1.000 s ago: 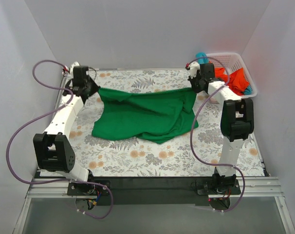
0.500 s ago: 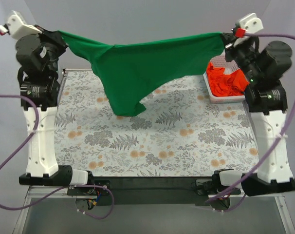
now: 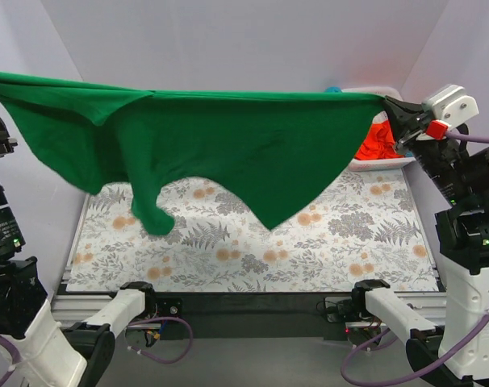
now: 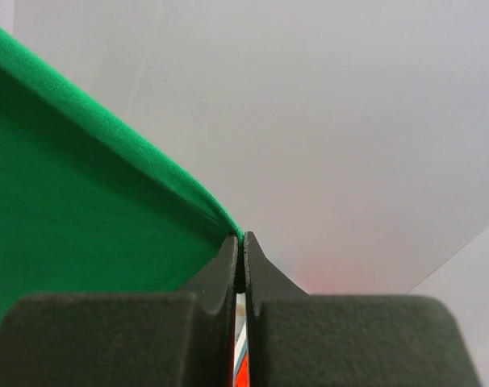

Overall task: Fold and stack the t-shirts
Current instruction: Flatten the tshirt out

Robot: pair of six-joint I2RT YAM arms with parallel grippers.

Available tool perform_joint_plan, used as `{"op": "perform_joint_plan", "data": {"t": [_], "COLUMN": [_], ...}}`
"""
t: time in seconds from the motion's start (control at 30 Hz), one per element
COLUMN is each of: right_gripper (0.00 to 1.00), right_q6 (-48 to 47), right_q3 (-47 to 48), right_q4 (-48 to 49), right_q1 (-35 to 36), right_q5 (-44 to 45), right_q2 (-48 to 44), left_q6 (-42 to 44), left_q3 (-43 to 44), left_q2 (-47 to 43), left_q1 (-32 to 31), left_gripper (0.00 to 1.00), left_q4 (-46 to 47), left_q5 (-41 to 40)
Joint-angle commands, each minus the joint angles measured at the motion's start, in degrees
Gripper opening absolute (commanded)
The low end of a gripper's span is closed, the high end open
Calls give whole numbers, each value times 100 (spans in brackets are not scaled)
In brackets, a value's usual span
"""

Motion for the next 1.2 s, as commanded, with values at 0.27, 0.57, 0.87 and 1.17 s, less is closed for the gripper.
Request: {"op": "perform_joint_plan", "data": {"t": [0.27,0.57,0.87,1.17], "right_gripper": [1,1,1,1], "right_q6": [-262,-16,-481,-719], "right_q3": [-1392,-3610,-2373,-1449], "right_q4": [50,2861,3065,3126], "right_q1": [-38,-47,-47,-64], "right_q5": [156,991,1395,1782], "right_q2": [801,2821,5451,6260], "left_q6": [354,161,29,-190], "left_q3": [-2934,-5214,-4037,-2595], "left_q2": [1265,3730,5800,6741], "left_q1": [-34,-34,-8,-7], "left_gripper": [0,0,0,0], "left_q4": [612,2441,2557,2416], "left_q5": [821,971,1049,1498]}}
